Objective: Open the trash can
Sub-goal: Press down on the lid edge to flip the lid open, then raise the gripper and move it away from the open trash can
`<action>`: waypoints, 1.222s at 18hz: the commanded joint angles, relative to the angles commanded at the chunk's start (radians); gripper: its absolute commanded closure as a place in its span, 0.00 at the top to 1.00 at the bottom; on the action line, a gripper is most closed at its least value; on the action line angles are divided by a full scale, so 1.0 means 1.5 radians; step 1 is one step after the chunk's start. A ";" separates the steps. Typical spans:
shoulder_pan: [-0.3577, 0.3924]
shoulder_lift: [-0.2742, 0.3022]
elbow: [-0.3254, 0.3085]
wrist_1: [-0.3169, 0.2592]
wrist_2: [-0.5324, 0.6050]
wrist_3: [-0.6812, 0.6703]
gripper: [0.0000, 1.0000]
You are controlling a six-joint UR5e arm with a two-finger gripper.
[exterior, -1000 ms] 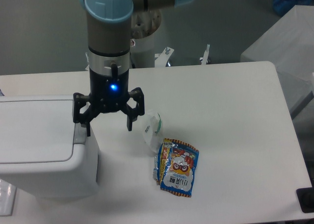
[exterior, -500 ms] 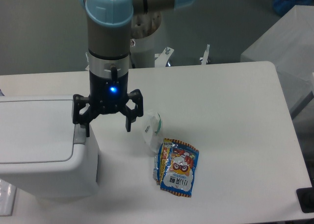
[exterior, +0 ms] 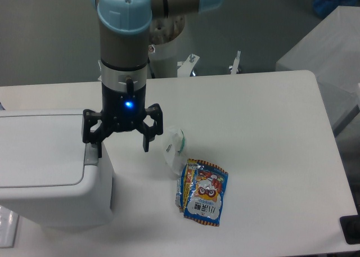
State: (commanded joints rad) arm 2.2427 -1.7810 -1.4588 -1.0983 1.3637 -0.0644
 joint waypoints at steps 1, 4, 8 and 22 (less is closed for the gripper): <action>0.000 0.000 0.000 0.000 0.000 0.000 1.00; 0.000 -0.001 0.000 0.000 0.000 0.000 1.00; -0.001 -0.003 0.000 0.000 0.000 0.000 1.00; 0.026 -0.003 0.095 0.009 0.005 0.010 1.00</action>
State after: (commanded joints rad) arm 2.2824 -1.7855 -1.3164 -1.0845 1.3714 -0.0491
